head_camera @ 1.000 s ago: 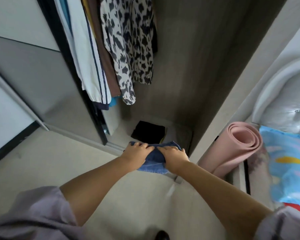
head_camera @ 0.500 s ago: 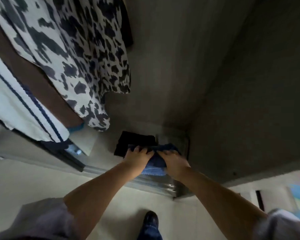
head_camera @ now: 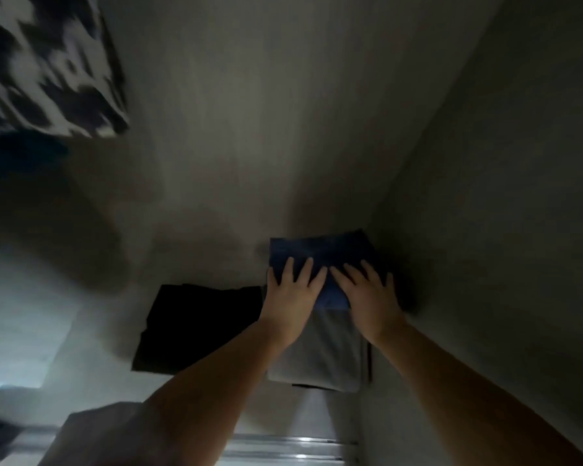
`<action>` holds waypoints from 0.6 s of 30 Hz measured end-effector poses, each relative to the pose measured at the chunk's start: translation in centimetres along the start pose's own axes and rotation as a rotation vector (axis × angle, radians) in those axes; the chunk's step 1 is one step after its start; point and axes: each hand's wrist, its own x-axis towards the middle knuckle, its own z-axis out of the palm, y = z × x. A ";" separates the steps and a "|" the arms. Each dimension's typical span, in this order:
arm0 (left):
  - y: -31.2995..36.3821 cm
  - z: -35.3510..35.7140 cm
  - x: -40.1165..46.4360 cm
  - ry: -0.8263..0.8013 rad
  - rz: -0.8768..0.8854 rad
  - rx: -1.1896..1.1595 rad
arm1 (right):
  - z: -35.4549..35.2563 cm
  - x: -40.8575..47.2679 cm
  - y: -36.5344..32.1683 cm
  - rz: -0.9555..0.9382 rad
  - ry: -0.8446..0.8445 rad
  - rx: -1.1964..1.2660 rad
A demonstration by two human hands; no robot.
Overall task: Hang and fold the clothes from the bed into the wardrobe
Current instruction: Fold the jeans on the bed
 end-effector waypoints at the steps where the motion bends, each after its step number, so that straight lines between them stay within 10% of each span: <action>1: 0.1 2.9 0.7 -0.038 0.015 0.013 | 2.6 0.6 0.1 0.032 -0.015 0.008; 10: 1.5 21.7 -4.0 -0.328 0.098 -0.028 | 21.8 -1.1 -3.8 0.093 -0.168 0.015; 18: 0.5 13.2 -4.7 -0.636 0.177 -0.074 | 15.1 -2.9 -1.9 0.080 -0.542 0.173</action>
